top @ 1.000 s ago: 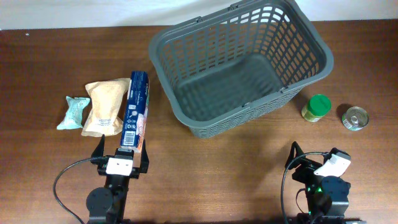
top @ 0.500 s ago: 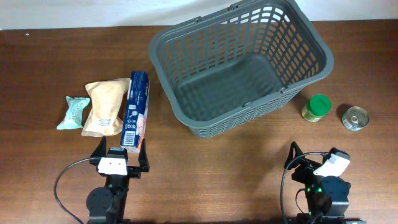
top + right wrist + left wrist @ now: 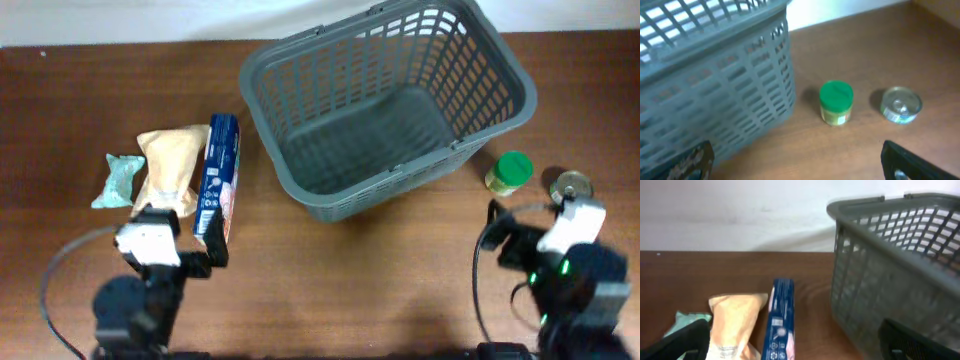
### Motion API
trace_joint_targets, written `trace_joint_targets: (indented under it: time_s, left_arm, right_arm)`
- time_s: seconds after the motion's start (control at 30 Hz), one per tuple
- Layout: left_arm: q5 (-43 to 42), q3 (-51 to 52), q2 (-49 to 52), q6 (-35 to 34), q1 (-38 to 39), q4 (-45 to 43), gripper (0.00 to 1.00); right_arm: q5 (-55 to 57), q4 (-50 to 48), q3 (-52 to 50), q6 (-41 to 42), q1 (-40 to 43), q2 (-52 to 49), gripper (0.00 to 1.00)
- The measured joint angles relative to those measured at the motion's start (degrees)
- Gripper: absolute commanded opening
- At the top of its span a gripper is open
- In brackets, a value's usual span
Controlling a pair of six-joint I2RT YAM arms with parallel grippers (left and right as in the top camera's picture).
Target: Pack container
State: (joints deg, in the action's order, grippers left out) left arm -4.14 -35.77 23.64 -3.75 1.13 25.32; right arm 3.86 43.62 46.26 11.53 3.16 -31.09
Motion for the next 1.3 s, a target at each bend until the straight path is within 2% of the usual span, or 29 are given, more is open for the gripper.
trace_joint_targets:
  time_s: [0.13,0.33,0.43,0.57,0.63,0.67,0.7,0.73,0.83,0.87,0.9,0.93,1.1,1.3]
  left_arm:
    - [0.0,-14.5,12.5,-0.2,0.0,6.1,0.99]
    - [0.0,-42.0,33.7,-0.3,0.0,23.2,0.99]
    - [0.0,-53.8,41.7,-0.4,0.0,32.4,0.99]
    - [-0.1,-65.8,50.3,-0.4,0.0,38.6,0.99]
    - [-0.6,-67.6,51.7,-0.4,0.0,39.2,0.99]
    - [-1.2,-68.1,52.2,-0.4,0.0,39.6,0.70]
    - [-2.0,-68.4,52.4,-0.4,0.0,40.0,0.37]
    - [-2.8,-68.5,52.4,-0.4,0.0,40.3,0.27]
    - [-4.5,-68.8,52.4,-0.4,0.0,41.8,0.06]
    - [-5.0,-68.9,52.4,-0.4,0.2,43.2,0.02]
    - [-5.3,-69.0,52.4,-0.4,0.5,44.2,0.02]
    - [-5.6,-69.0,52.4,-0.1,1.3,46.2,0.02]
    - [-6.0,-69.0,52.4,0.8,7.9,52.7,0.02]
    - [-6.0,-69.0,52.4,1.8,21.0,58.4,0.02]
  right_arm:
    - [0.5,8.1,17.2,-3.3,0.0,-16.4,0.99]
    - [-2.0,21.3,43.9,-5.3,0.0,-34.1,0.99]
    - [-6.5,22.6,51.4,-5.3,0.0,-37.7,0.99]
    - [-10.5,22.8,58.4,-5.3,0.0,-41.2,0.88]
    - [-11.3,23.0,60.9,-4.7,0.0,-42.7,0.83]
    - [-11.6,23.0,62.2,-4.3,0.0,-43.8,0.74]
    - [-11.8,23.1,63.5,-3.8,0.0,-45.0,0.68]
    - [-12.2,24.0,64.8,-3.1,0.0,-46.6,0.64]
    - [-12.5,27.0,68.9,-2.2,0.0,-52.0,0.41]
    - [-12.6,27.2,69.3,-1.8,0.0,-52.7,0.32]
    - [-12.6,28.2,70.2,-1.5,0.0,-54.1,0.16]
    - [-12.7,29.5,71.4,-1.1,0.0,-56.0,0.04]
    - [-12.9,31.9,74.5,0.0,0.0,-62.4,0.04]
    - [-12.9,32.5,74.8,0.7,0.0,-65.7,0.04]
